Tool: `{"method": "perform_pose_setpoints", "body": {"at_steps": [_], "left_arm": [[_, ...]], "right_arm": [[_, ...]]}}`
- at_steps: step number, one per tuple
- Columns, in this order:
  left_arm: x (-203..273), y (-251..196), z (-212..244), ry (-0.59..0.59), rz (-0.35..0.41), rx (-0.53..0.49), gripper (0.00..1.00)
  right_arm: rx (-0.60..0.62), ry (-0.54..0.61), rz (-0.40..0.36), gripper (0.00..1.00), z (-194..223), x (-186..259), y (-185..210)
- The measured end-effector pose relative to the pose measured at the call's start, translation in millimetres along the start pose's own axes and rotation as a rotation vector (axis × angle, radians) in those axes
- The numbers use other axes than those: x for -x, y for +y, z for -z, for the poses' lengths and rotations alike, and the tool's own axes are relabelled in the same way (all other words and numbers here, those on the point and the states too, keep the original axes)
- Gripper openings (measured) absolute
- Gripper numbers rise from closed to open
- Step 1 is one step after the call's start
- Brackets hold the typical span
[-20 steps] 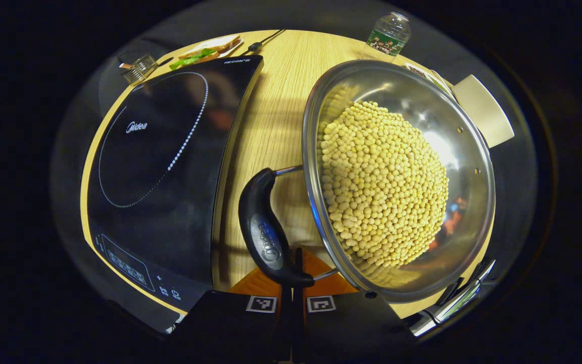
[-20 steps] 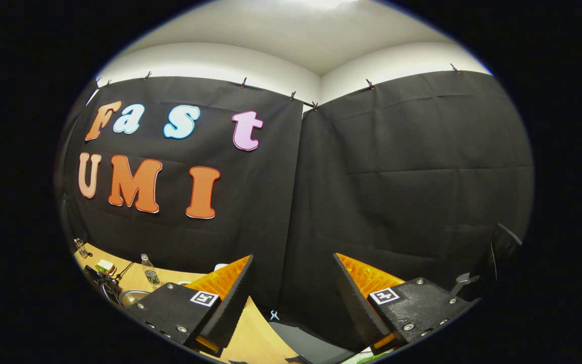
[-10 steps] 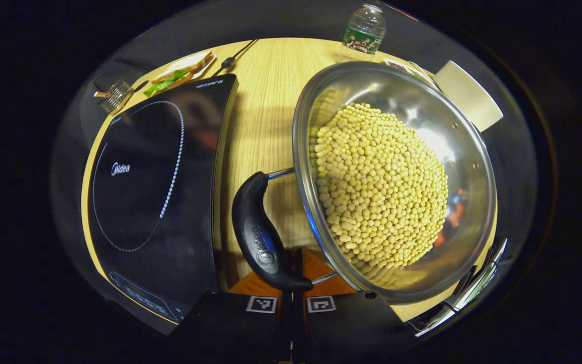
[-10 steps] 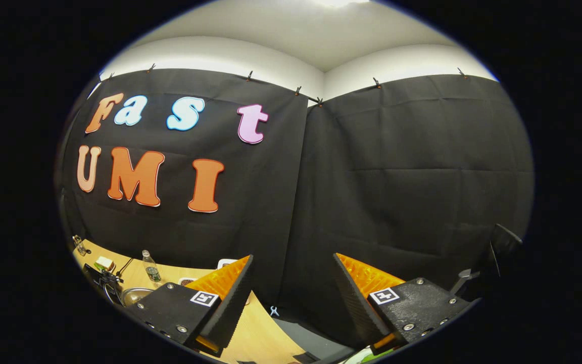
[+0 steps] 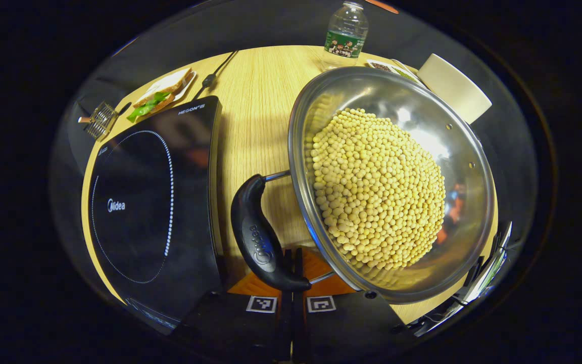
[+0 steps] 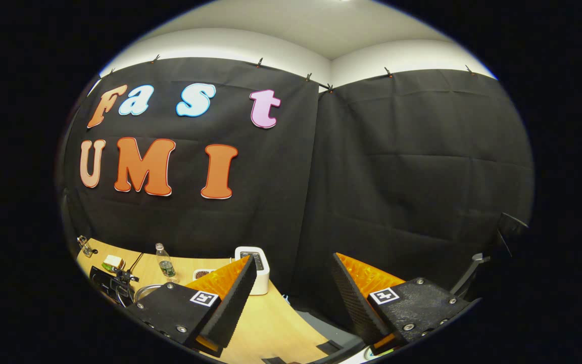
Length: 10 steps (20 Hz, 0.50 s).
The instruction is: First push the handle of the pot to place it horizontally, then grasp the pot with both hands and set it on the induction cooktop.
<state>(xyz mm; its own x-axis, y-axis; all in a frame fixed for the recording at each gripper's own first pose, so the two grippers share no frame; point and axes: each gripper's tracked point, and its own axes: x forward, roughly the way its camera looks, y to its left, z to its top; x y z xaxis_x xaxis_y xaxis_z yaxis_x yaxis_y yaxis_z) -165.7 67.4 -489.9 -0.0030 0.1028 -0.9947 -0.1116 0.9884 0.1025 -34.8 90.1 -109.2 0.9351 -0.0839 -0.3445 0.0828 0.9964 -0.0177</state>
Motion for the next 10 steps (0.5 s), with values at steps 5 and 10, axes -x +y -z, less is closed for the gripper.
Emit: {"method": "perform_pose_setpoints", "body": {"at_steps": [5,10], "left_arm": [[17.9,17.7,-25.3,-0.082,-0.057,-0.044,0.08],[27.4,32.2,-36.9,-0.109,-0.043,-0.038,0.08]], "right_arm": [[-0.004,0.083,-0.040,0.93,20.0,-0.4,31.3],[0.000,0.102,-0.007,0.93,20.8,5.5,27.1]]}}
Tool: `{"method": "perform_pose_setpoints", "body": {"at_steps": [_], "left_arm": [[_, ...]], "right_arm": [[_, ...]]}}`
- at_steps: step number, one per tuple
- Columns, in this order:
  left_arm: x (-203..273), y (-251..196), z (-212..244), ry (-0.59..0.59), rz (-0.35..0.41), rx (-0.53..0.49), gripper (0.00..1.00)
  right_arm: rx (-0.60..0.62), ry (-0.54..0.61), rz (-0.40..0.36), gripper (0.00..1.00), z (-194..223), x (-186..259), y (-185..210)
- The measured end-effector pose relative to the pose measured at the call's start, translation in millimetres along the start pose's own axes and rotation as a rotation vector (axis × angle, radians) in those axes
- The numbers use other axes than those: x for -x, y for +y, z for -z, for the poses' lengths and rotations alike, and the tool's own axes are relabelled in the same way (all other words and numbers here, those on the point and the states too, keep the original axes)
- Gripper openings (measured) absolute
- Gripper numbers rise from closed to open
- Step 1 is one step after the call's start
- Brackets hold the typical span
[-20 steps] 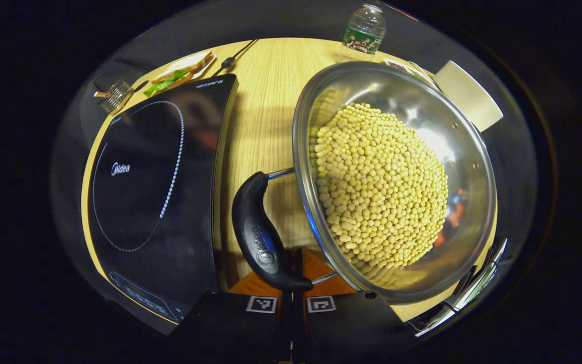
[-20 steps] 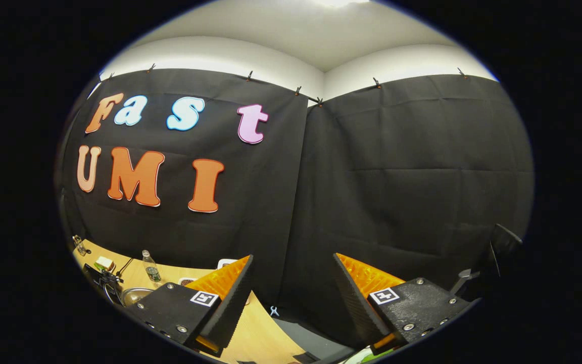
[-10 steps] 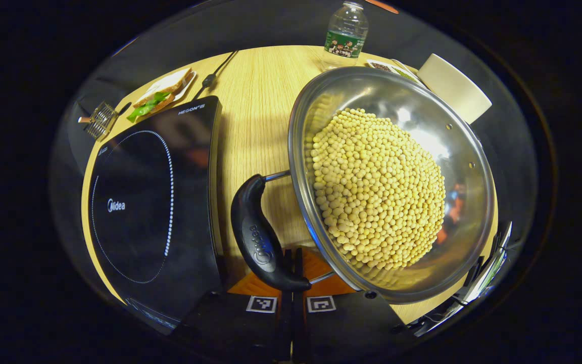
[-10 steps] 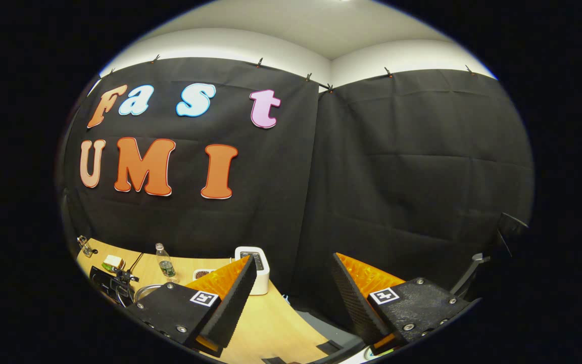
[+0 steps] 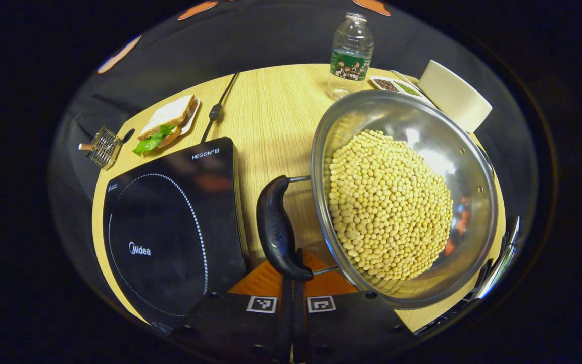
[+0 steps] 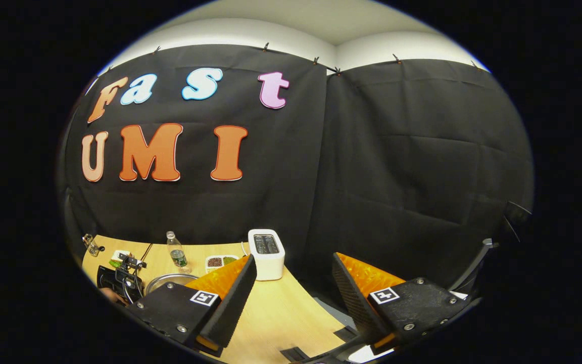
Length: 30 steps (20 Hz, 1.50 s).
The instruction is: First push the handle of the pot to place it horizontally, then grasp the pot with both hands and set it on the induction cooktop.
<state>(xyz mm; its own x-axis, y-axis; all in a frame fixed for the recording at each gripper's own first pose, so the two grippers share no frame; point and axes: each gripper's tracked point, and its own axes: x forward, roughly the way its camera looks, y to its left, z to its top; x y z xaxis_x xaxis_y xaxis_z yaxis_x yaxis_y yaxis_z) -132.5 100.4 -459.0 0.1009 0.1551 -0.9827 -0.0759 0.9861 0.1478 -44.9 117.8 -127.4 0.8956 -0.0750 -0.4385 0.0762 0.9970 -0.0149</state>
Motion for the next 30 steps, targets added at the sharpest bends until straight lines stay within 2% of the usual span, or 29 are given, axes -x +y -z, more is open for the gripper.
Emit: {"method": "perform_pose_setpoints", "body": {"at_steps": [3,6,11,12,13,16,18,20,22,25,29,30], "left_arm": [[2.2,9.2,-8.1,-0.015,-0.003,-0.008,0.08],[20.3,17.9,-20.3,-0.037,-0.009,0.012,0.08],[78.2,7.7,-16.1,-0.090,-0.006,0.072,0.08],[89.4,4.7,-14.6,-0.099,-0.009,0.085,0.08],[101.2,1.8,-13.5,-0.112,-0.011,0.094,0.08],[131.6,-13.6,-12.4,-0.130,-0.009,0.117,0.08],[153.9,-18.3,-19.4,-0.161,-0.037,0.104,0.08],[173.6,-26.3,-25.1,-0.182,-0.066,0.089,0.15],[195.1,-48.0,-30.5,-0.198,-0.017,0.118,0.36],[215.0,-65.1,-45.7,-0.242,0.001,0.104,0.82],[215.2,-84.0,-65.6,-0.260,0.022,0.051,0.96],[208.3,-83.2,-69.9,-0.252,0.027,0.041,0.96]], "right_arm": [[0.008,0.019,0.018,0.93,8.1,3.0,-9.9],[0.014,0.030,0.001,0.93,11.9,-8.7,-15.9],[0.007,0.042,-0.116,0.94,18.9,-51.9,-8.4],[0.008,0.047,-0.144,0.98,21.9,-61.4,-6.1],[0.011,0.054,-0.169,0.94,25.6,-69.9,-5.3],[0.021,0.083,-0.223,0.93,38.5,-94.8,-13.8],[0.019,0.113,-0.245,0.94,51.3,-110.5,-20.3],[0.019,0.141,-0.272,0.94,65.4,-125.0,-22.2],[0.015,0.171,-0.312,0.94,77.1,-137.1,-17.1],[0.027,0.213,-0.361,0.93,94.8,-150.3,-3.8],[0.038,0.258,-0.391,0.94,111.1,-156.3,19.6],[0.036,0.273,-0.392,0.94,117.0,-156.7,26.9]]}}
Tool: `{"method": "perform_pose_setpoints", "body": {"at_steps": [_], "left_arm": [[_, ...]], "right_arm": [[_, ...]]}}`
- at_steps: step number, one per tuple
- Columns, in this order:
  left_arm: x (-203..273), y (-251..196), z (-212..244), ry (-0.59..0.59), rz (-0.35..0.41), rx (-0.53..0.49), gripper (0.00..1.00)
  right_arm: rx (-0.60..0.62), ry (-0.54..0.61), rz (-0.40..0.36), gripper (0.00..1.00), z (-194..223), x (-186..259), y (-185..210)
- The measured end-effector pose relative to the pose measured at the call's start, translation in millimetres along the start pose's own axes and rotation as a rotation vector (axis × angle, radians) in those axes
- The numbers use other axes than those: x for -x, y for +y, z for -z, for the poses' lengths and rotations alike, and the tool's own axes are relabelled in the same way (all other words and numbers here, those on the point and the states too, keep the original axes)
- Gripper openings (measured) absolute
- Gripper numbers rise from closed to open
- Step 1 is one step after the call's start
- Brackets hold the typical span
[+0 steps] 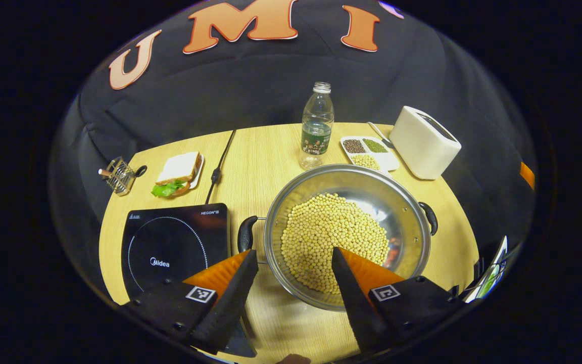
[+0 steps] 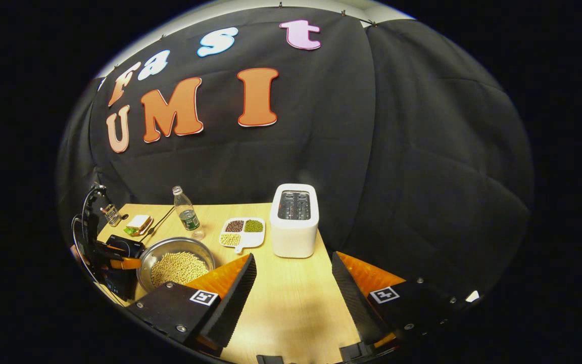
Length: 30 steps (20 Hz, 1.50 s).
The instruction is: First push the handle of the pot to place it horizontally, then grasp the pot with both hands and set it on the induction cooktop.
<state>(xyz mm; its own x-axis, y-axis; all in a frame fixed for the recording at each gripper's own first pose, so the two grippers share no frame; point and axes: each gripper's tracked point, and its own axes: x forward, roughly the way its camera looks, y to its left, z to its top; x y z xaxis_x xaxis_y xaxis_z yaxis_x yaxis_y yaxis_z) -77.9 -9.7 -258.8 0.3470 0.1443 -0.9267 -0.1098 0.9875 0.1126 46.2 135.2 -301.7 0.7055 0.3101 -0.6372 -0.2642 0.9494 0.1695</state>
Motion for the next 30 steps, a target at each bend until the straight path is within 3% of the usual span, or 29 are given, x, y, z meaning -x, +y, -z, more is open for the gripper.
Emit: {"method": "perform_pose_setpoints", "body": {"at_steps": [9,17,18,20,23,27,30], "left_arm": [[-85.5,25.8,-5.2,0.067,0.049,-0.069,0.96],[-98.6,78.4,-14.4,0.050,0.024,-0.081,0.98],[-105.2,85.2,-10.8,0.073,0.031,-0.076,0.98],[-122.0,76.0,-10.7,0.097,0.119,-0.056,0.98],[-137.9,68.0,-5.9,0.145,0.141,-0.101,1.00],[-152.2,58.8,-3.2,0.141,0.146,-0.076,0.97],[-150.2,51.2,-5.0,0.096,0.110,-0.043,0.97]], "right_arm": [[-0.018,0.205,-0.074,0.94,59.6,-63.0,95.1],[0.008,0.377,-0.146,0.94,120.6,-102.2,166.2],[0.014,0.394,-0.142,0.94,125.9,-105.2,168.3],[0.023,0.427,-0.130,0.94,136.5,-113.1,171.1],[0.033,0.477,-0.123,0.94,152.7,-116.9,174.1],[0.091,0.509,-0.081,0.91,172.2,-122.9,173.2],[0.095,0.527,-0.049,0.81,179.4,-127.4,173.7]]}}
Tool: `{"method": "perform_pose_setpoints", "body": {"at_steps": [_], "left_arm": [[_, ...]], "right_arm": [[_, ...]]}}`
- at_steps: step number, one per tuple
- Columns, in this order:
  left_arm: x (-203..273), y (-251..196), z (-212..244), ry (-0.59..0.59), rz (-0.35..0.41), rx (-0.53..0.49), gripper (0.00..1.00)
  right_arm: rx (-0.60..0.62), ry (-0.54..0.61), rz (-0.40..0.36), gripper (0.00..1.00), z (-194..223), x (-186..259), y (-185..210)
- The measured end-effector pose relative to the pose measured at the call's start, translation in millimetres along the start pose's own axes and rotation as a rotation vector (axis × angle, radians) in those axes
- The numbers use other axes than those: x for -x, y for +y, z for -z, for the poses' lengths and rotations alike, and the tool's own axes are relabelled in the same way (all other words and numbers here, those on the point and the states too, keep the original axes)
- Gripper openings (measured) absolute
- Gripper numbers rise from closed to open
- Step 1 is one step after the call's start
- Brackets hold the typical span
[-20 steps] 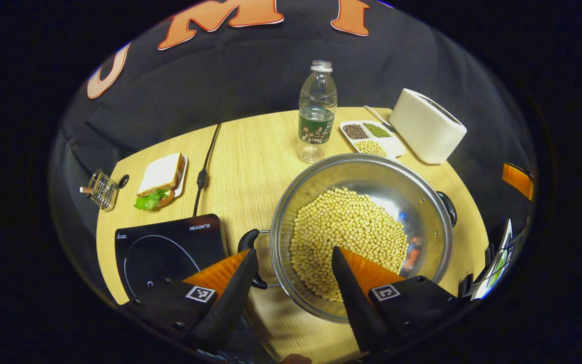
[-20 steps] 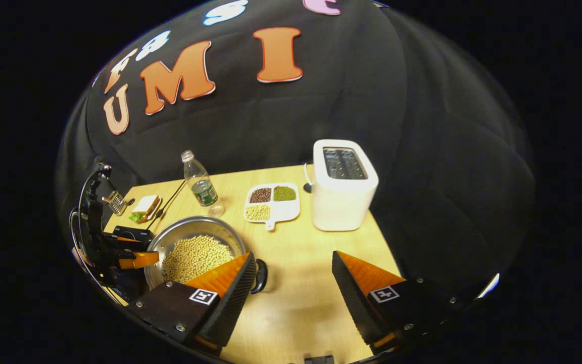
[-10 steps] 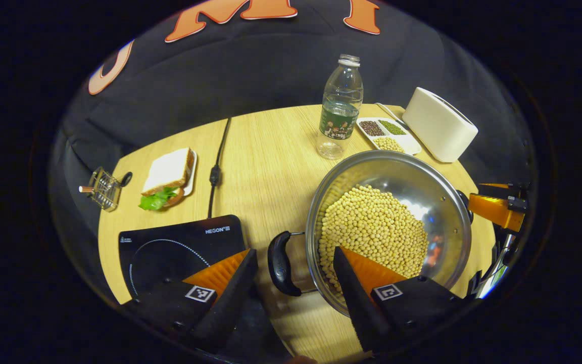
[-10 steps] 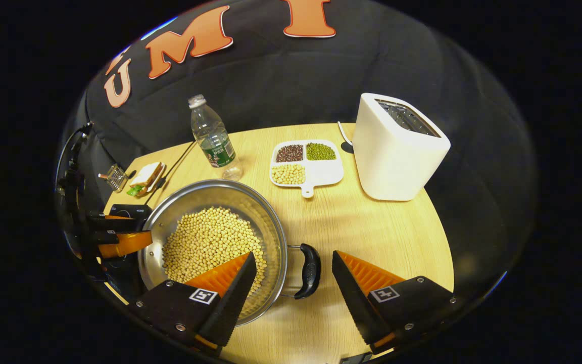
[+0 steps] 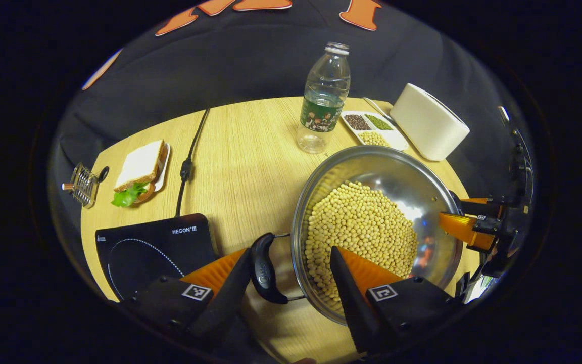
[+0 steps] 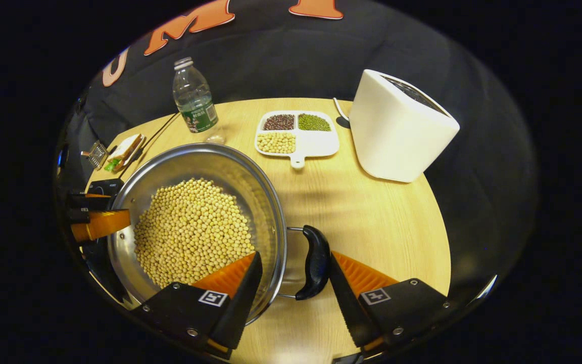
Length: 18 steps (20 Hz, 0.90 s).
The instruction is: First push the handle of the pot to place it horizontally, then grasp the pot with both hands and set it on the induction cooktop.
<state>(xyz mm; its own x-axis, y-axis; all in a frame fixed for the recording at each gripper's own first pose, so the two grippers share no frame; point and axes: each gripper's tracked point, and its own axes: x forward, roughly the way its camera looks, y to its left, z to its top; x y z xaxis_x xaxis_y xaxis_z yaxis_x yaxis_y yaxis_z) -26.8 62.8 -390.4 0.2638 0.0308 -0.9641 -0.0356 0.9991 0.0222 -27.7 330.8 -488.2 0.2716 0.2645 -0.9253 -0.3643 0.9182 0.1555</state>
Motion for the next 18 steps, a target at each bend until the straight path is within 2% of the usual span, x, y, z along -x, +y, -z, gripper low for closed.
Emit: {"method": "perform_pose_setpoints", "body": {"at_steps": [2,5,8,9,11,15,18], "left_arm": [[0.2,0.0,-1.3,-0.041,-0.052,-0.001,0.97],[-2.2,6.4,0.9,-0.097,-0.120,-0.006,0.97],[-7.6,12.1,10.9,-0.101,-0.147,0.031,0.88],[-9.3,15.4,17.5,-0.092,-0.154,0.044,0.80],[-14.1,18.0,21.2,-0.098,-0.156,0.069,0.74],[-13.4,17.2,19.1,-0.118,-0.159,0.066,0.69],[-11.0,17.3,17.7,-0.115,-0.180,0.052,0.66]], "right_arm": [[-0.020,0.023,0.000,0.74,6.2,-4.7,-1.9],[-0.032,0.022,0.014,0.71,6.7,-9.2,-2.4],[-0.033,0.024,0.011,0.71,7.3,-9.1,-2.3],[-0.045,0.023,0.009,0.71,5.8,-9.0,-2.2],[-0.059,0.022,0.011,0.68,6.5,-9.9,-1.7],[-0.079,0.025,0.020,0.64,5.6,-7.8,-1.7],[-0.103,0.046,0.003,0.57,6.6,-5.8,-1.1]]}}
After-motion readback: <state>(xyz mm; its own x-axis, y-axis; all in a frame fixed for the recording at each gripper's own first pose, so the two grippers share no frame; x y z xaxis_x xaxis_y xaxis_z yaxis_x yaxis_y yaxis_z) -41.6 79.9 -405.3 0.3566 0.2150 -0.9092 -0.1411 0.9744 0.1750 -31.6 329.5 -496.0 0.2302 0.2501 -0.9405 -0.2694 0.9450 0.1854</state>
